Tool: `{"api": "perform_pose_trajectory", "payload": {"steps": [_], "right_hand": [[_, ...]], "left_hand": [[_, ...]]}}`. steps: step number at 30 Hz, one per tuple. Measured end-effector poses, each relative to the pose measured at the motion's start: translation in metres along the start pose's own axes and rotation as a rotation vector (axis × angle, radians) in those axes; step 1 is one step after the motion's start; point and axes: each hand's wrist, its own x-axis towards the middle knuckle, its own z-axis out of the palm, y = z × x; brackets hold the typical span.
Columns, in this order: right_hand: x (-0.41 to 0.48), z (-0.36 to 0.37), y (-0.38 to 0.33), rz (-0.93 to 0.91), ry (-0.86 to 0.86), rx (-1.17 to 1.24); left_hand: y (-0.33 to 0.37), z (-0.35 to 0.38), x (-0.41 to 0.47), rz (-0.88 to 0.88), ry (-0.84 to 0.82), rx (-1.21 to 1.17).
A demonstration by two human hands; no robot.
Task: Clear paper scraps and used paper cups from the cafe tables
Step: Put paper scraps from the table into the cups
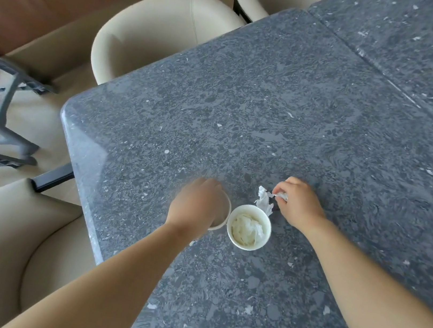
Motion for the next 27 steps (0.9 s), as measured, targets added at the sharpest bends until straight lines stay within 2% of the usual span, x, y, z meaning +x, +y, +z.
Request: {"api": "perform_pose_trajectory", "payload": {"steps": [5,8,13,17,21,24,27], "right_hand": [[-0.016,-0.007,-0.013,-0.095,0.084,0.134],[-0.025,-0.007,-0.016,-0.140,0.032,0.130],[-0.032,-0.004,-0.014,-0.126,-0.108,0.088],[-0.034,0.003,-0.019,-0.169,-0.173,0.044],[-0.034,0.011,-0.020,-0.044,-0.096,0.090],[-0.037,0.009,-0.018,0.083,-0.024,0.244],[-0.040,-0.007,-0.021,0.084,0.056,0.288]], "left_hand": [[0.004,-0.009,-0.004,-0.036,0.029,-0.117],[0.003,-0.017,-0.010,0.031,0.040,-0.097],[-0.007,-0.026,-0.025,0.171,-0.089,0.004],[-0.015,-0.027,-0.034,0.166,-0.150,0.030],[-0.016,-0.027,-0.038,0.129,-0.080,-0.046],[-0.015,-0.027,-0.039,0.117,-0.066,-0.066],[-0.014,-0.028,-0.041,0.111,-0.061,-0.063]]}}
